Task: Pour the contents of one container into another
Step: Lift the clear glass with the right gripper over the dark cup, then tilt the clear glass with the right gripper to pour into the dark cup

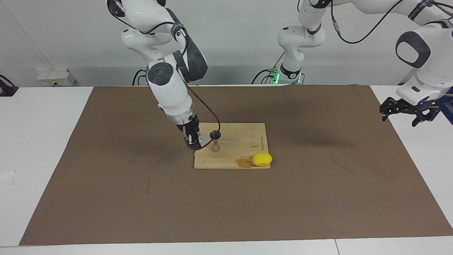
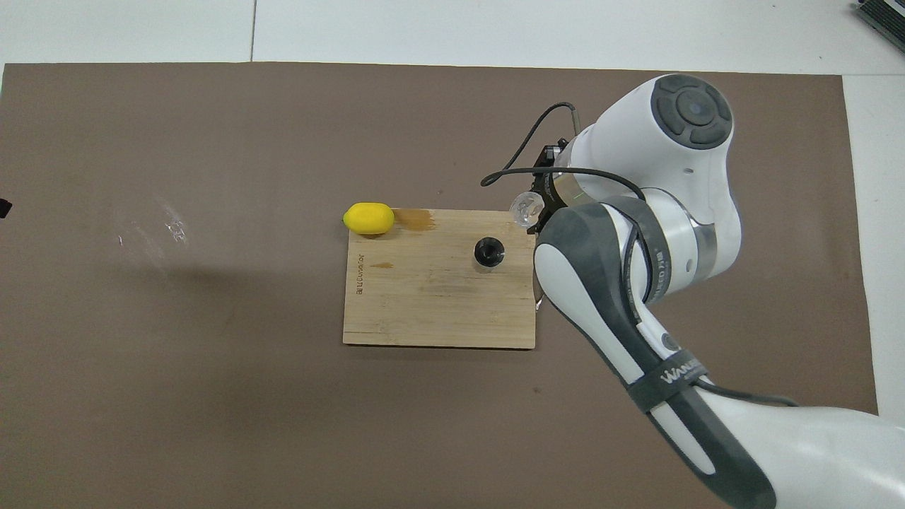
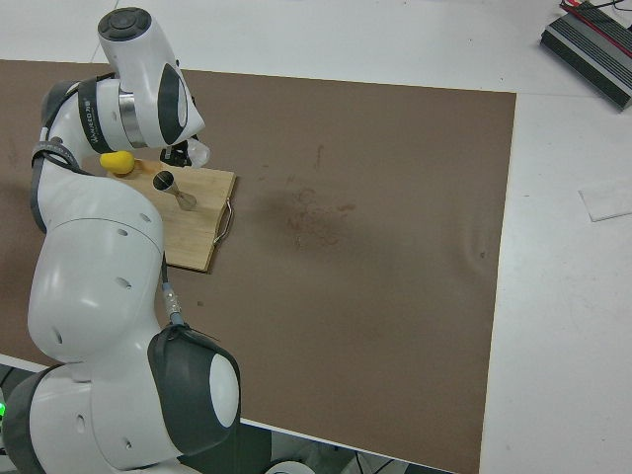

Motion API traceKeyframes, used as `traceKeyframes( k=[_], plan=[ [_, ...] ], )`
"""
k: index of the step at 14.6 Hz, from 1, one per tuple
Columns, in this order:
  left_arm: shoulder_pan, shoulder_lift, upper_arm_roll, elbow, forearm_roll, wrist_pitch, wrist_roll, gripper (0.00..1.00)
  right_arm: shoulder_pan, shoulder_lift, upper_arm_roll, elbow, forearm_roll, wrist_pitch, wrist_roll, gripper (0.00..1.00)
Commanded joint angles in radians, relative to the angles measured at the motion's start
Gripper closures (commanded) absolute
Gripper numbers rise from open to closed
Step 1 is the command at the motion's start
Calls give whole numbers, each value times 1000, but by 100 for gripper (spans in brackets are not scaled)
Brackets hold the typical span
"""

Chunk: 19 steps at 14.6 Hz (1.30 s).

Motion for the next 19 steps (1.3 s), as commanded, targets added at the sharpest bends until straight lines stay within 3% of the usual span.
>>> traceKeyframes(
  k=[1, 11, 15, 19],
  plan=[
    [-9, -23, -3, -34, 26, 27, -188, 0, 22, 13, 1, 32, -63, -38, 28, 100],
    [-35, -83, -8, -23, 26, 19, -215, 0, 109, 1, 5, 7, -190, -41, 31, 100],
    [-35, -115, -9, -77, 26, 15, -363, 0, 129, -16, 7, -20, -274, -49, 28, 100],
    [-35, -135, -8, -80, 26, 3, -365, 0, 151, -28, 8, -34, -333, -53, 24, 100]
  ],
)
